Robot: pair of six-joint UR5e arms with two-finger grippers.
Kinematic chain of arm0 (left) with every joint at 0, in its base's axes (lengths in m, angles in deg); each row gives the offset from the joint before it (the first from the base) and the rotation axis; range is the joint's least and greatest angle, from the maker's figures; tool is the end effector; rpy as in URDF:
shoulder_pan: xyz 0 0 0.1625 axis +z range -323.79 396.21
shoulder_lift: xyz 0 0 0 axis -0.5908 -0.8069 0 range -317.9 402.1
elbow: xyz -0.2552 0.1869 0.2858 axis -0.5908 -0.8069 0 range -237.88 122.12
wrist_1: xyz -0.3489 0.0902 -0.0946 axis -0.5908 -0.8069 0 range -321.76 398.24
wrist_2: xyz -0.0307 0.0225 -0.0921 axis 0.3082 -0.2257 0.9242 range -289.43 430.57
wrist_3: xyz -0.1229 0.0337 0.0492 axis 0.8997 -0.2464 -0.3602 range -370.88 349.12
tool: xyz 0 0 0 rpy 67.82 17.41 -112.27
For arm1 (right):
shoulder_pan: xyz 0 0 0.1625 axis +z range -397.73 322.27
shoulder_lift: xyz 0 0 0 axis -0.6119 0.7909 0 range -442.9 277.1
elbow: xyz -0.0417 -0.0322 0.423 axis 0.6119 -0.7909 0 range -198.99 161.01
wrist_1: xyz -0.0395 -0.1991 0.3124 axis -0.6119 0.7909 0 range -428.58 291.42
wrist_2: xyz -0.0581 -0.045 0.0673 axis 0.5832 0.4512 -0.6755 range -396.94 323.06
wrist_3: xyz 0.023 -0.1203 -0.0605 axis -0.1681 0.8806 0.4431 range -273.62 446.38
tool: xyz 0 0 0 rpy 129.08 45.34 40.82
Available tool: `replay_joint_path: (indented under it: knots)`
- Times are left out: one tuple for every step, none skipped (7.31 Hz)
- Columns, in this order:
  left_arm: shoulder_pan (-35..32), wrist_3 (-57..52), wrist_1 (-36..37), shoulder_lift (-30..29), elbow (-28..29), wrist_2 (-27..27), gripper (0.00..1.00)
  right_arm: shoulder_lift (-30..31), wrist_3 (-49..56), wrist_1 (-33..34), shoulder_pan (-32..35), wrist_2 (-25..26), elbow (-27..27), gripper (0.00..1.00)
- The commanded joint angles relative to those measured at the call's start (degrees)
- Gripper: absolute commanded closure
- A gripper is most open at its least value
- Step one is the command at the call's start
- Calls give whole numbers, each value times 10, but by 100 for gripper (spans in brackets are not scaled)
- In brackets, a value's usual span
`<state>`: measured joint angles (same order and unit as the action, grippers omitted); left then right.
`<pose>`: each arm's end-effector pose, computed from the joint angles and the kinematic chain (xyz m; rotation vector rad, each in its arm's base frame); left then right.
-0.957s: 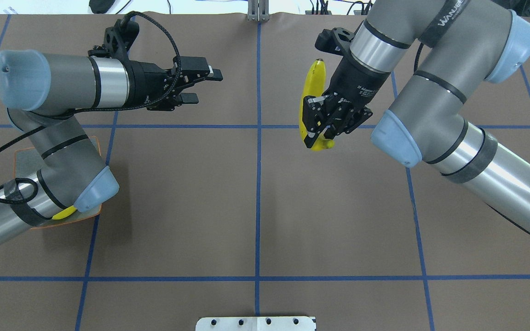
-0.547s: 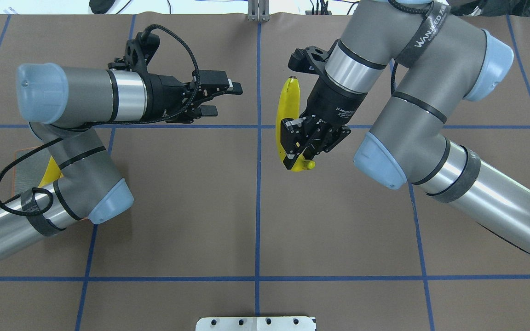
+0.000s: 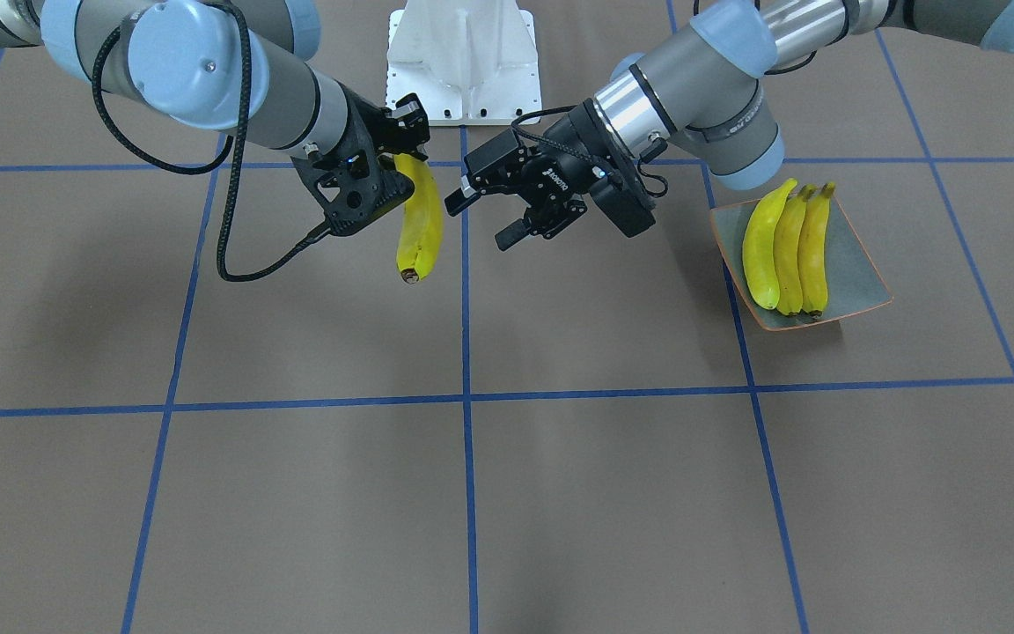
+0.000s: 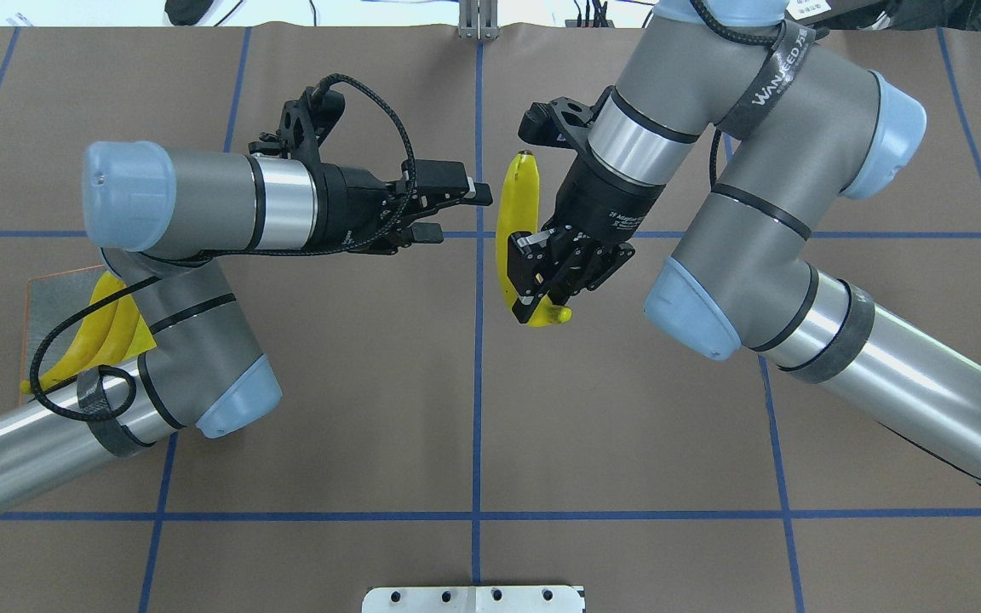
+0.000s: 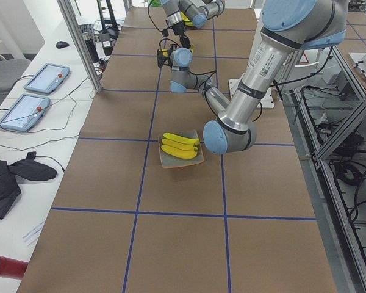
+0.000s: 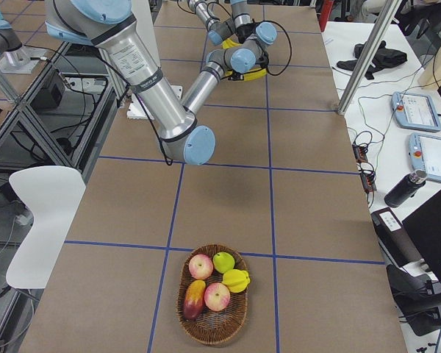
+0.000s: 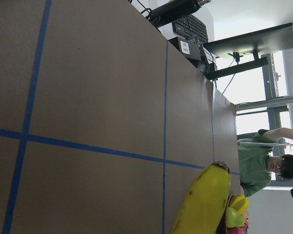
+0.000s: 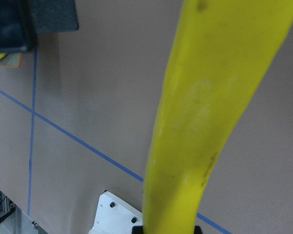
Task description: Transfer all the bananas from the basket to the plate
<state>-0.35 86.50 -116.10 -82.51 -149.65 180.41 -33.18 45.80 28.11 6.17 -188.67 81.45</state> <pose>0.4542 -0.4451 0.1852 0.1939 1.7428 -0.2563 -0.4323 -0.4339 0.1956 -0.1995 -1.2221 -0.4968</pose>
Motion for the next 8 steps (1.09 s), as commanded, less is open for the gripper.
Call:
replay_joint_path:
  knots:
    - [13, -1, 0, -16, 13, -1, 0, -4, -1, -1, 0, -1, 0, 100]
    - [14, -1, 0, -21, 21, -3, 0, -4, -1, -1, 0, -1, 0, 100]
    - [18, -1, 0, -21, 22, -3, 0, -4, -2, -1, -1, -1, 1, 100]
    - [20, -1, 0, -21, 22, -3, 0, -4, -2, -1, 0, -1, 3, 100]
    - [24, -1, 0, -22, 21, -4, 0, -4, -3, -1, -1, -2, 4, 100]
    - [26, -1, 0, -23, 22, -4, 0, -5, -3, -1, -4, -1, 4, 100]
    - [30, -1, 0, -30, 26, -8, 0, -5, -3, -1, -7, -1, 4, 100]
    - [34, -1, 1, -36, 30, -18, 0, -5, -3, -1, -8, -1, 4, 100]
